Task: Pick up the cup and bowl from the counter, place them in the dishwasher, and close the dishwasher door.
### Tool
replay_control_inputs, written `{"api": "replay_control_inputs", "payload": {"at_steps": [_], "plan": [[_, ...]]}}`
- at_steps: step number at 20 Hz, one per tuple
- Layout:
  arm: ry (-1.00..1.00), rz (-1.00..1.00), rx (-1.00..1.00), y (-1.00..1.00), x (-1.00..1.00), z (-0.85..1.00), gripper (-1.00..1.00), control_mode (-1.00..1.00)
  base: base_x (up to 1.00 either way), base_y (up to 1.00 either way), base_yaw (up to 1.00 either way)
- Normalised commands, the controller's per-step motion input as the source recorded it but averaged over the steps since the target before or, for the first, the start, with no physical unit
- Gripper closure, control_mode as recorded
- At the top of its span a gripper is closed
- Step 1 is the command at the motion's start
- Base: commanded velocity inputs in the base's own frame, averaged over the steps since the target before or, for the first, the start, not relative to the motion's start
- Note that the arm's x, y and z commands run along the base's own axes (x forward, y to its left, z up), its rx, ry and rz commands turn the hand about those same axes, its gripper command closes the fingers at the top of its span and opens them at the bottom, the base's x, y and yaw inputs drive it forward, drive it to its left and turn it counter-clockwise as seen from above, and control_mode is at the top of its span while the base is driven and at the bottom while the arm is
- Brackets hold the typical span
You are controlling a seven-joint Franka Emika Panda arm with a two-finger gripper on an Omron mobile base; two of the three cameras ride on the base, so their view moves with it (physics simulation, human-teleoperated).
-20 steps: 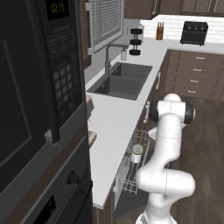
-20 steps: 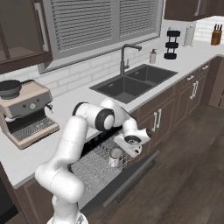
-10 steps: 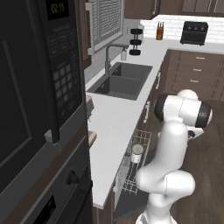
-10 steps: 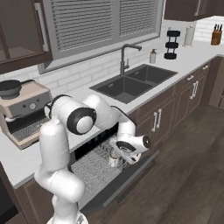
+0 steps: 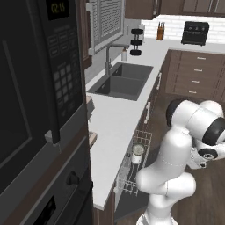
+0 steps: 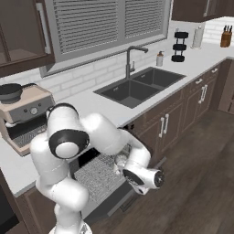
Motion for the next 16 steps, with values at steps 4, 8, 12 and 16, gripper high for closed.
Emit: {"api": "replay_control_inputs", "payload": {"at_steps": [4, 8, 12, 16], "plan": [[-0.06, -0.04, 0.53, -0.63, -0.55, 0.00, -1.00, -1.00, 0.00, 0.00, 0.00], [-0.03, 0.00, 0.55, -0.51, -0.03, -0.29, -1.00, -1.00, 0.00, 0.00, 0.00], [-0.09, 0.04, 0.44, -0.67, 0.00, -0.44, -1.00, -1.00, 0.00, 0.00, 0.00], [-0.16, 0.11, 0.09, -0.55, 0.02, -0.67, -1.00, -1.00, 0.00, 0.00, 0.00]]}}
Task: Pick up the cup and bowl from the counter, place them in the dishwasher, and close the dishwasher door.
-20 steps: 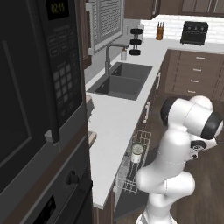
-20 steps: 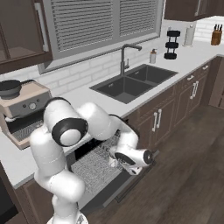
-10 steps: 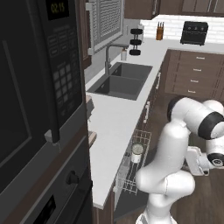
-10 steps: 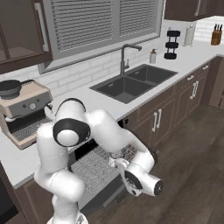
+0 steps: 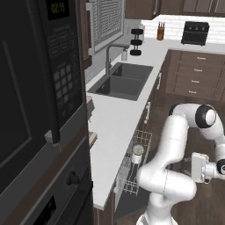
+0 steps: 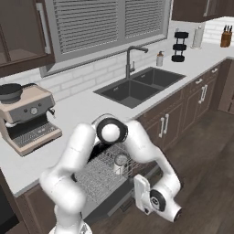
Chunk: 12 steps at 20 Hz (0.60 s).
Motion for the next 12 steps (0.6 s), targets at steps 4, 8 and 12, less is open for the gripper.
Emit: {"api": "replay_control_inputs", "payload": {"at_steps": [4, 8, 12], "plan": [[-0.18, 0.09, 0.01, -0.24, 0.13, -0.69, -1.00, -1.00, 0.00, 0.00, 0.00], [-0.28, 0.09, 0.05, 0.00, 0.30, -0.77, -1.00, -1.00, 0.00, 0.00, 0.00], [-0.17, 0.00, 0.04, 0.00, 0.62, -0.61, -1.00, -1.00, 0.00, 0.00, 0.00]]}}
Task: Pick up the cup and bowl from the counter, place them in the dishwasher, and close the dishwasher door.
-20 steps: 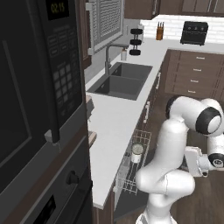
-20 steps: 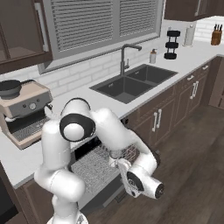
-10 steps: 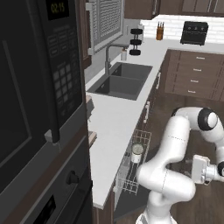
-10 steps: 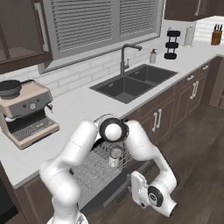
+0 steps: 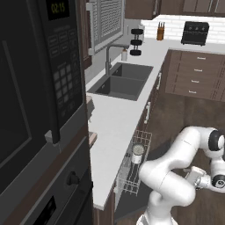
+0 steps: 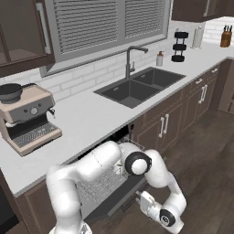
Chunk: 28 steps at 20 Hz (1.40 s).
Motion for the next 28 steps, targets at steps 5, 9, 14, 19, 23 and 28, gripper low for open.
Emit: {"api": "replay_control_inputs", "payload": {"at_steps": [5, 9, 14, 19, 23, 28], "plan": [[-0.09, 0.00, 0.01, -0.05, 0.73, -0.73, -1.00, -1.00, 0.00, 0.00, 0.00], [0.00, 0.00, 0.02, -0.43, 0.22, -0.85, -1.00, -1.00, 0.00, 0.00, 0.00], [0.00, 0.00, 0.00, -0.06, 0.35, -0.71, -1.00, -1.00, 0.00, 0.00, 0.00], [0.00, 0.00, 0.00, 0.07, 0.58, -0.24, -1.00, -1.00, 0.00, 0.00, 0.00], [0.00, 0.00, 0.00, 0.36, 0.56, -0.13, -1.00, -1.00, 0.00, 0.00, 0.00], [0.00, 0.00, 0.00, 0.80, 0.30, -0.16, -1.00, -1.00, 0.00, 0.00, 0.00]]}}
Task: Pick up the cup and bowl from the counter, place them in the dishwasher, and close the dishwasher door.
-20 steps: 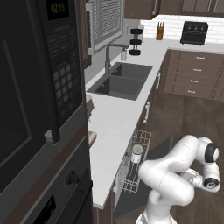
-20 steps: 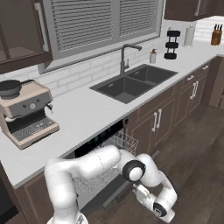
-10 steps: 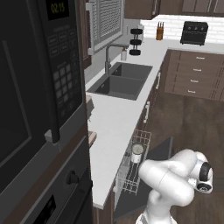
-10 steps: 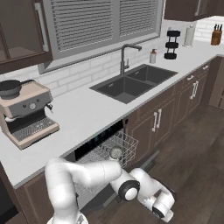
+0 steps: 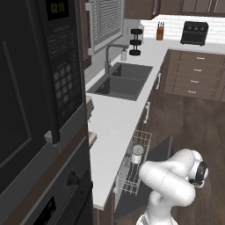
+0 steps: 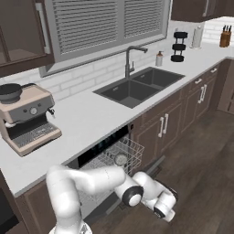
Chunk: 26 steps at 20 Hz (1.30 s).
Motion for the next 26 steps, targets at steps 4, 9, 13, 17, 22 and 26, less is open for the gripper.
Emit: {"api": "replay_control_inputs", "payload": {"at_steps": [4, 9, 13, 17, 22, 26], "plan": [[0.00, 0.03, 0.06, 0.87, 0.20, -0.17, -1.00, -1.00, 0.00, 0.00, 0.00], [0.00, 0.07, 0.05, 1.00, 0.06, -0.06, -1.00, -1.00, 0.00, 0.00, 0.00], [0.00, 0.09, 0.00, 1.00, 0.00, 0.00, -1.00, -1.00, 0.00, 0.00, 0.00], [0.00, 0.10, 0.00, 1.00, 0.00, 0.00, -1.00, -1.00, 0.00, 0.00, 0.00], [0.00, 0.09, 0.00, 1.00, 0.06, -0.05, -1.00, -1.00, 0.00, 0.00, 0.00], [0.00, 0.05, 0.00, 1.00, 0.15, -0.10, -1.00, -1.00, 0.00, 0.00, 0.00]]}}
